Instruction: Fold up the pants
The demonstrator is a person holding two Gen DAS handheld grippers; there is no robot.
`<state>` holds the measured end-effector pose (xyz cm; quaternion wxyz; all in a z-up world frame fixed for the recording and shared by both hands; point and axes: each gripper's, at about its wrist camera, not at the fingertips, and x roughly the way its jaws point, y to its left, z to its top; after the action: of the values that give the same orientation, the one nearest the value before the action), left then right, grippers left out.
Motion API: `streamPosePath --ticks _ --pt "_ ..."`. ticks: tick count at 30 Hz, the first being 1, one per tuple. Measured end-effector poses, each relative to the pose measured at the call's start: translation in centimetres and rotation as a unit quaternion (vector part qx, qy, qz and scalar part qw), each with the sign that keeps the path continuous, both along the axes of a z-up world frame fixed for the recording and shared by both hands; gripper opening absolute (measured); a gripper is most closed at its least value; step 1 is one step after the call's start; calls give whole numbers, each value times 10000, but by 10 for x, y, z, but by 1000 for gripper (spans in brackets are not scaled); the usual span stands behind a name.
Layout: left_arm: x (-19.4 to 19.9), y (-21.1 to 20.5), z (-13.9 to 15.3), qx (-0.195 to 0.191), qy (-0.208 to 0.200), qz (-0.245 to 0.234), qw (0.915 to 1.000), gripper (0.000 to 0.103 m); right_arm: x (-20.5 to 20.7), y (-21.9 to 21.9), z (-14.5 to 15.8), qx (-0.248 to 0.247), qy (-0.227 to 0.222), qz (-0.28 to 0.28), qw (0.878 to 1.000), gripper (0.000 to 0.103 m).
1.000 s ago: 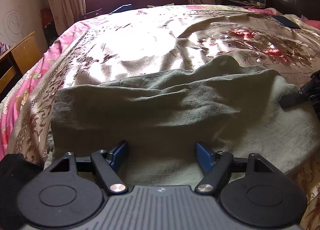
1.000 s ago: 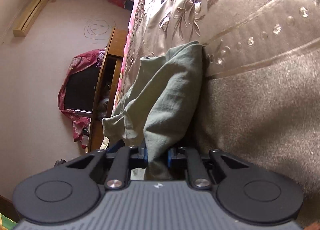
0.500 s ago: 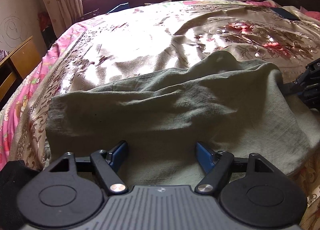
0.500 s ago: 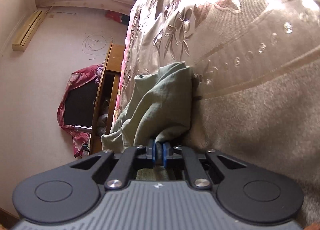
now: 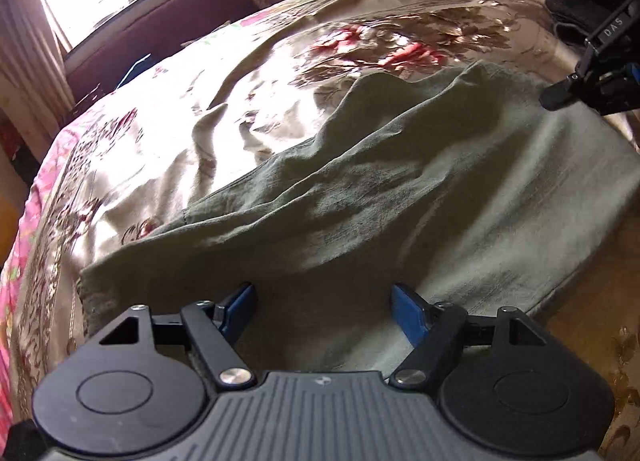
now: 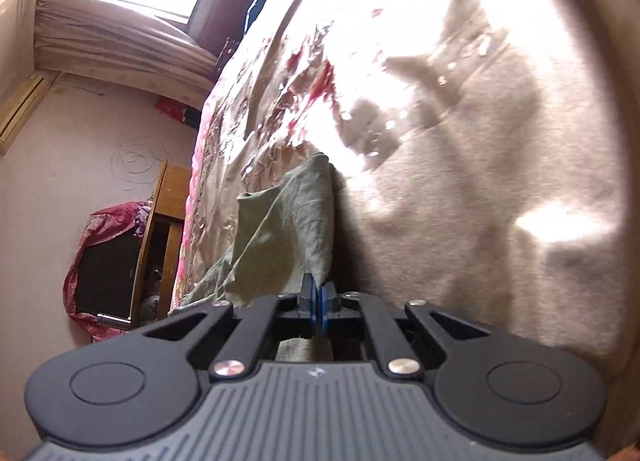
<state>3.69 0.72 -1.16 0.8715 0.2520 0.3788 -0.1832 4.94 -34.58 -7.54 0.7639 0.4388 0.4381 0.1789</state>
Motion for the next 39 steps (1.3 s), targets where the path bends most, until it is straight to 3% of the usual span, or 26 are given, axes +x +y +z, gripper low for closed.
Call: streamPosePath --ticks 4,7,8,12,16,17,18,19,21,24,25,29,33,36,39 --pt "3 -21 3 53 -49 -323 9995 88 -11 -16 5 -260 158 -207 9993 10" --pt "10 -10 5 93 4 -12 10000 88 -22 -15 39 -1578 -291 -507 9857 10" --pt "11 -4 6 84 42 114 9999 88 -24 -12 50 -1790 -475 -538 9812 10" --pt "5 25 17 -213 -26 453 9987 88 -5 31 77 -1655 -1115 421 9790 10" --pt "10 34 18 -539 -192 446 9974 88 49 86 42 -1857 -642 1202 9731 10" --pt "15 37 13 -504 -212 457 9975 88 60 91 32 -2040 -551 1184 9702 1" --pt "21 42 6 -420 -174 507 9977 88 71 87 18 -2150 -460 1102 9693 0" --pt "26 48 1 -402 -116 545 9976 89 80 82 10 -1917 -401 1003 9755 0" --pt "32 65 -4 -723 43 469 9963 89 86 69 11 -1572 -321 566 9854 0" --pt "29 75 2 -844 22 447 9954 89 83 73 27 -2029 -490 431 9770 2" --pt "25 75 3 -761 -44 431 9962 89 78 78 34 -2154 -595 508 9734 12" --pt "11 77 8 -580 -268 485 9968 89 46 104 57 -2612 -997 944 9555 12" --pt "4 97 9 -657 -144 787 9946 89 32 111 50 -2759 -922 1041 9511 12" --pt "1 117 6 -670 -51 1211 9904 91 40 106 37 -2657 -526 841 9589 15" --pt "-8 127 14 -806 -238 1496 9852 91 38 129 52 -2606 -954 1002 9555 15"
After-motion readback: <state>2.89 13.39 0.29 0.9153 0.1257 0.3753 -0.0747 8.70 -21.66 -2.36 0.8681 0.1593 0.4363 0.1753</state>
